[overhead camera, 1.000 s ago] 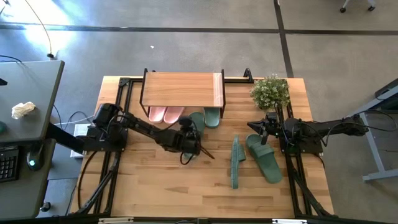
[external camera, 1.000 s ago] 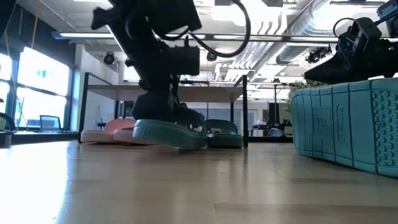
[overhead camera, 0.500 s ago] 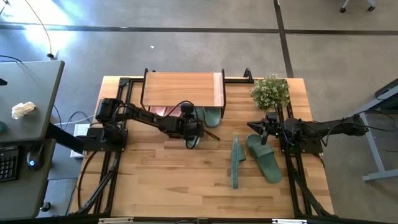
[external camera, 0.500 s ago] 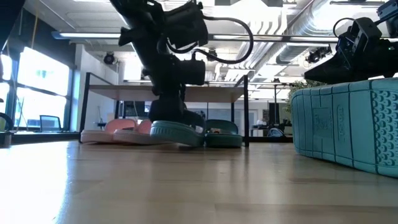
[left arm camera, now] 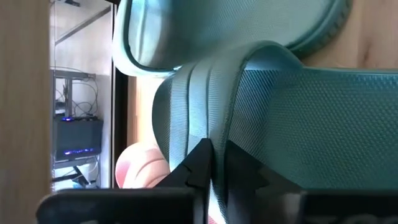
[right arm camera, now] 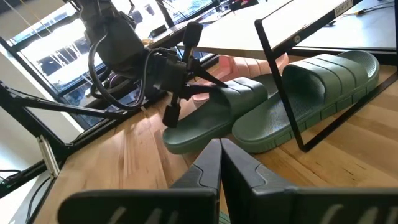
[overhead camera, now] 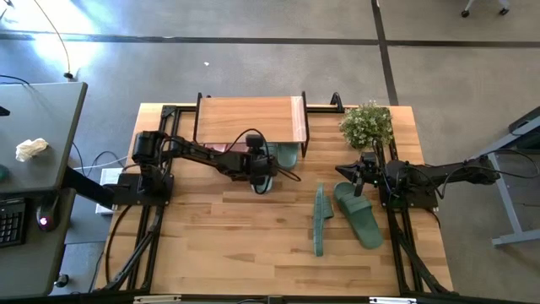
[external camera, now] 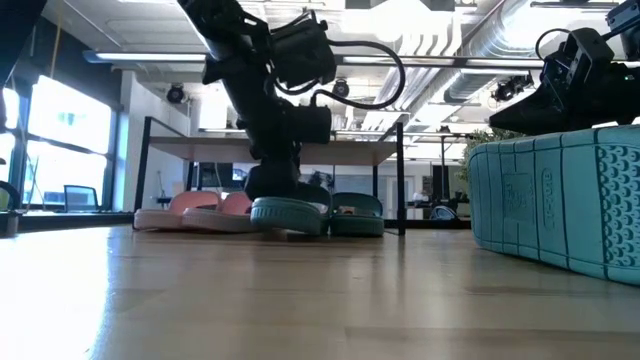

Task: Pick and place slides into the shelf
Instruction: Put the left blue slipper on the bottom shelf

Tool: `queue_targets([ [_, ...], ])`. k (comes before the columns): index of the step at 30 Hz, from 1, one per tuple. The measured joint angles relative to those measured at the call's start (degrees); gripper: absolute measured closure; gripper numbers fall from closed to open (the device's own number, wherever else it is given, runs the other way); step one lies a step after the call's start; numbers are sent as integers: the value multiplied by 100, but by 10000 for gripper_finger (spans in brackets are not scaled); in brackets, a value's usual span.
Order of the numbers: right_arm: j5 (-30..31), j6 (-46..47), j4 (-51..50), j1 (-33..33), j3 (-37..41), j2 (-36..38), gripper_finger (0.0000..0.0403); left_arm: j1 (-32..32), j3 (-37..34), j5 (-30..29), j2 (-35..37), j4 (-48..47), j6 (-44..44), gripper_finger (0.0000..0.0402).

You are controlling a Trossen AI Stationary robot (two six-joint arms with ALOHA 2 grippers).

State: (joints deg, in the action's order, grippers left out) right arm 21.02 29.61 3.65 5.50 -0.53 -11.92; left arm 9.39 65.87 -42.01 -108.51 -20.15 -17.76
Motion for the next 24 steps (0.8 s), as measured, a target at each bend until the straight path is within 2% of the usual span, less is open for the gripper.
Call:
queue_targets([
  [6, 0, 0, 2, 1, 2, -1, 403, 0, 0, 33, 0, -3, 1, 341],
  [17, 0, 0, 2, -1, -1, -2, 403, -304, 5, -92, 0, -119, 12, 245],
  [24, 0, 0, 0, 0, 0, -1, 403, -642, 323, -170, 0, -742, 147, 210],
])
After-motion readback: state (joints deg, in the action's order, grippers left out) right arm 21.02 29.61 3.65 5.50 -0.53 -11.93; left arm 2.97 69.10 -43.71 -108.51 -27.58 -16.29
